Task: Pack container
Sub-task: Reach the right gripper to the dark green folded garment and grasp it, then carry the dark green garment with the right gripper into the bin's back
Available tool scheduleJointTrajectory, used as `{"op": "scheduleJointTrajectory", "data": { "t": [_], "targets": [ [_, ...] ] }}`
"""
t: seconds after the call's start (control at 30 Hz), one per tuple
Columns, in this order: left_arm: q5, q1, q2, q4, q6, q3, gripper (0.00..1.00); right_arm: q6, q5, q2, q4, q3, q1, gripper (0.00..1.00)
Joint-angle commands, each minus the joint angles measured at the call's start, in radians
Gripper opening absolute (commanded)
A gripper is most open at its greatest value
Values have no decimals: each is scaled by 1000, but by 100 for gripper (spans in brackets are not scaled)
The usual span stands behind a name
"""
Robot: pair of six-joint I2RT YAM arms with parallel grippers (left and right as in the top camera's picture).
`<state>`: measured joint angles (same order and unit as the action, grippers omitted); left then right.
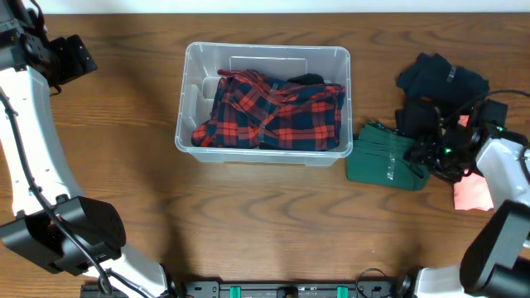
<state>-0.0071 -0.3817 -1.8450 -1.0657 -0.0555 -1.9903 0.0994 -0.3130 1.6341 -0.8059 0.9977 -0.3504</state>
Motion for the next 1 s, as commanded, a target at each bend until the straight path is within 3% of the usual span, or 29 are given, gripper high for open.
{"op": "scheduleJointTrajectory", "data": {
  "t": [0.0,0.1,0.23,0.6,0.97],
  "targets": [
    [-2,-1,-7,0,-9,-3,98,-35,-59,31,7,14,-9,52],
    [-2,-1,-7,0,-9,-3,98,-53,-60,49,5,14,-8,38],
    [-2,-1,-7,0,-9,-3,98,-56,-77,53,2,14,-6,1],
    [-2,-1,-7,0,-9,-3,98,-108,-175,10,-93,78,-5,1],
    [-2,-1,-7,0,-9,-3,98,-119,-193,-69,-391,476,40,1]
  ]
}}
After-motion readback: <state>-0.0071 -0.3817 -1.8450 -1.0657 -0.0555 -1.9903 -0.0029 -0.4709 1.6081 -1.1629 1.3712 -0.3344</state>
